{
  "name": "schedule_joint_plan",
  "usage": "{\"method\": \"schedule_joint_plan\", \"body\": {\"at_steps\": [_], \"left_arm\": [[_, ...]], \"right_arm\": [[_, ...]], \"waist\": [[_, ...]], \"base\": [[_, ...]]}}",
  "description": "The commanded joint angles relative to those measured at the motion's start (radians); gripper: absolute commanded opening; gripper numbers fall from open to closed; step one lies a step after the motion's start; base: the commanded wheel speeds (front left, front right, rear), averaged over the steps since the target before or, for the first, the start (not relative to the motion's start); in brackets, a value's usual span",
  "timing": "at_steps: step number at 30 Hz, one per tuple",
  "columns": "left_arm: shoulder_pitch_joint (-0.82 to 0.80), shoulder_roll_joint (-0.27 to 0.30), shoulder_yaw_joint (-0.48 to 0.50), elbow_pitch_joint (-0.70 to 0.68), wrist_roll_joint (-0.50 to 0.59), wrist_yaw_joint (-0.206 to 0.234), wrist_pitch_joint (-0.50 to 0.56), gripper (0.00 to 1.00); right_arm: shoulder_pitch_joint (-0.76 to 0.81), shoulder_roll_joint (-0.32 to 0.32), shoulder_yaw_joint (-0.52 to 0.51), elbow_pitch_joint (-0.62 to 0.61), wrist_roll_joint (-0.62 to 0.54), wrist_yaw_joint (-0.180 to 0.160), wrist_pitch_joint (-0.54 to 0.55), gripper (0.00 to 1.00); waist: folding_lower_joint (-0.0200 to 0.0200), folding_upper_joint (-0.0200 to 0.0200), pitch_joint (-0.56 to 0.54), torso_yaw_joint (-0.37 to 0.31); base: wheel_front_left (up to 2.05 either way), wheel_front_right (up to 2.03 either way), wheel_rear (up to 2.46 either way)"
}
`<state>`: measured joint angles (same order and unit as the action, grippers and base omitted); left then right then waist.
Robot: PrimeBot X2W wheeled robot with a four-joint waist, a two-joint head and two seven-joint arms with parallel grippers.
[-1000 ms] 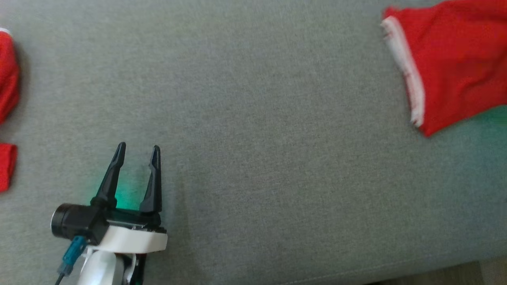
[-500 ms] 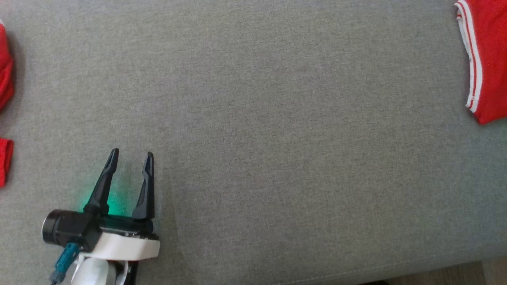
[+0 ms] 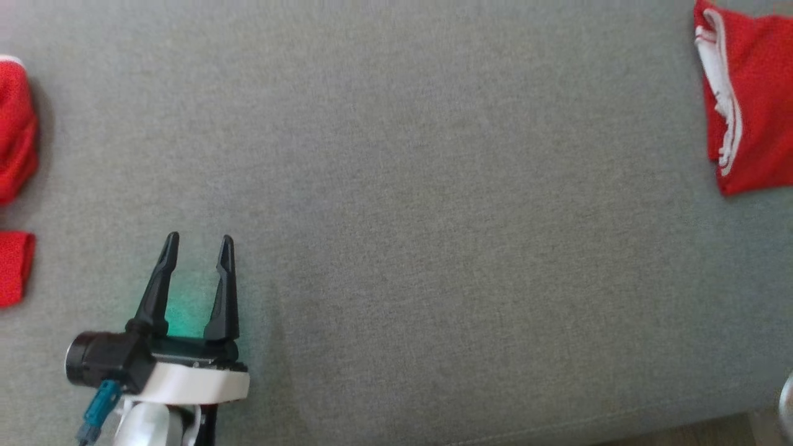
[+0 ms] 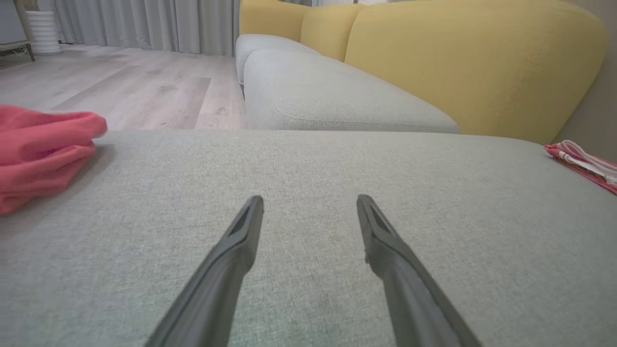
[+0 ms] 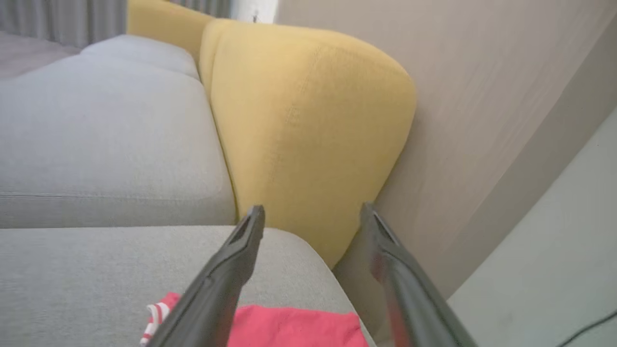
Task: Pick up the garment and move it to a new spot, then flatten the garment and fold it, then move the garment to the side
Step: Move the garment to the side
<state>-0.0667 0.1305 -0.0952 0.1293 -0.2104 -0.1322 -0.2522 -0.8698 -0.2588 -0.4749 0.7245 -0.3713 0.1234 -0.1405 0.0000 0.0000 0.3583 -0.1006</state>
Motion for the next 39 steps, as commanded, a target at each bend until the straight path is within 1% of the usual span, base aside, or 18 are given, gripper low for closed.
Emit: {"method": "schedule_joint_plan", "body": {"at_steps": [1, 5, 9, 14, 15, 18, 23, 27, 29, 33, 39], "left_arm": [[-0.004, -0.001, 0.04, -0.021, -0.001, 0.002, -0.01, 1.0], [0.016, -0.023, 0.059, -0.009, -0.007, 0.002, -0.01, 1.0], [0.047, -0.043, 0.073, 0.006, -0.011, 0.002, -0.01, 1.0], [0.09, -0.057, 0.083, 0.033, -0.012, 0.002, -0.01, 1.0], [0.09, -0.057, 0.083, 0.033, -0.012, 0.002, -0.01, 1.0], [0.111, -0.061, 0.085, 0.053, -0.012, 0.002, -0.01, 1.0], [0.135, -0.057, 0.092, 0.105, -0.011, 0.002, -0.01, 1.0], [0.144, -0.051, 0.094, 0.137, -0.015, 0.002, -0.01, 1.0], [0.148, -0.05, 0.089, 0.149, -0.019, 0.002, -0.01, 1.0], [0.148, -0.045, 0.077, 0.166, -0.026, 0.002, -0.01, 1.0], [0.136, -0.038, 0.074, 0.168, -0.03, 0.002, -0.01, 1.0]], "right_arm": [[0.031, -0.001, 0.046, -0.049, 0.019, 0.007, -0.029, 1.0], [0.145, 0.034, 0.16, -0.138, 0.103, 0.007, -0.076, 1.0], [0.297, 0.064, 0.259, -0.268, 0.195, 0.007, -0.091, 1.0], [0.505, 0.104, 0.322, -0.42, 0.3, 0.007, -0.098, 1.0], [0.505, 0.104, 0.322, -0.42, 0.3, 0.007, -0.098, 1.0], [0.612, 0.145, 0.352, -0.475, 0.333, 0.007, -0.102, 1.0], [0.76, 0.189, 0.409, -0.491, 0.337, 0.007, -0.114, 1.0], [0.834, 0.204, 0.41, -0.472, 0.326, 0.007, -0.12, 1.0], [0.855, 0.207, 0.406, -0.47, 0.327, 0.007, -0.121, 1.0], [0.887, 0.208, 0.433, -0.476, 0.368, 0.007, -0.121, 1.0], [0.896, 0.208, 0.458, -0.492, 0.402, 0.007, -0.121, 1.0]], "waist": [[0.0, 0.0, -0.039, 0.009], [0.0, 0.0, -0.11, 0.029], [0.0, 0.0, -0.184, 0.053], [0.0, 0.0, -0.259, 0.077], [0.0, 0.0, -0.259, 0.077], [0.0, 0.0, -0.284, 0.082], [0.0, 0.0, -0.32, 0.082], [0.0, 0.0, -0.333, 0.079], [0.0, 0.0, -0.336, 0.078], [0.0, 0.0, -0.336, 0.075], [0.0, 0.0, -0.323, 0.071]], "base": [[0.0, 0.0, 0.0], [0.0, 0.0, 0.0], [0.0, 0.0, 0.0], [0.0, 0.0, 0.0], [0.0, 0.0, 0.0], [0.0, 0.0, 0.0], [0.0, 0.0, 0.0], [0.0, 0.0, 0.0], [0.0, 0.0, 0.0], [0.0, 0.0, 0.0], [0.0, 0.0, 0.0]]}}
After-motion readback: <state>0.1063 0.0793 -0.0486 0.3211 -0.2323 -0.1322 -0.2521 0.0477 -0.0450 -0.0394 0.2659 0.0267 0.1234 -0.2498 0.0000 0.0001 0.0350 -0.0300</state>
